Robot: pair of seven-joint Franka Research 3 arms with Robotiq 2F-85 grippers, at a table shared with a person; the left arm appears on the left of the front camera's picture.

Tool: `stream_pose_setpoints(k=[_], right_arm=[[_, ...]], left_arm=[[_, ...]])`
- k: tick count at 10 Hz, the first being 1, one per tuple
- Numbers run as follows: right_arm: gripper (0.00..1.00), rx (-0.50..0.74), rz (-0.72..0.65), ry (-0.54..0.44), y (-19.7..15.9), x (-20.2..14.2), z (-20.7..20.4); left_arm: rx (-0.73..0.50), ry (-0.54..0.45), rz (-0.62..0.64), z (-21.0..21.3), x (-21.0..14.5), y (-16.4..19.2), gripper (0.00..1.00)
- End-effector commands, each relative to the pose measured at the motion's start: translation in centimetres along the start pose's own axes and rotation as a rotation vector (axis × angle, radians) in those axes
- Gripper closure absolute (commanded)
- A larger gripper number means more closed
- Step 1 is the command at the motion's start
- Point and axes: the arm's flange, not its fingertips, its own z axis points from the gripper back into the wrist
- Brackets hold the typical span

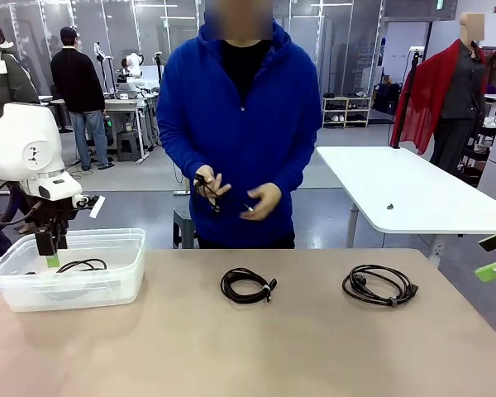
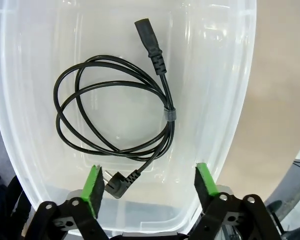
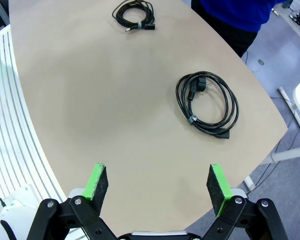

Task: Organize and store the cables.
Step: Place the Power Cable into the Organizing box.

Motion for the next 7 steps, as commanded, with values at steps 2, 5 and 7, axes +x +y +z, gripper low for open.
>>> stream_pose_setpoints(k=[2,5,7], right_arm=[[0.0,0.004,0.0,-0.009,0.12,-0.01,0.08],[0.0,0.004,0.0,-0.009,0.12,-0.01,0.08],[0.0,0.004,0.0,-0.009,0.12,-0.01,0.08]], left_arm=[[-0.009,0.006,-0.014,0.31,-0.6,-0.32,0.0],[0.004,-0.019,0.024,0.19,-1.0,-0.27,0.0],[-0.001,0.0,0.003,-0.01,-0.18,0.02,0.0]])
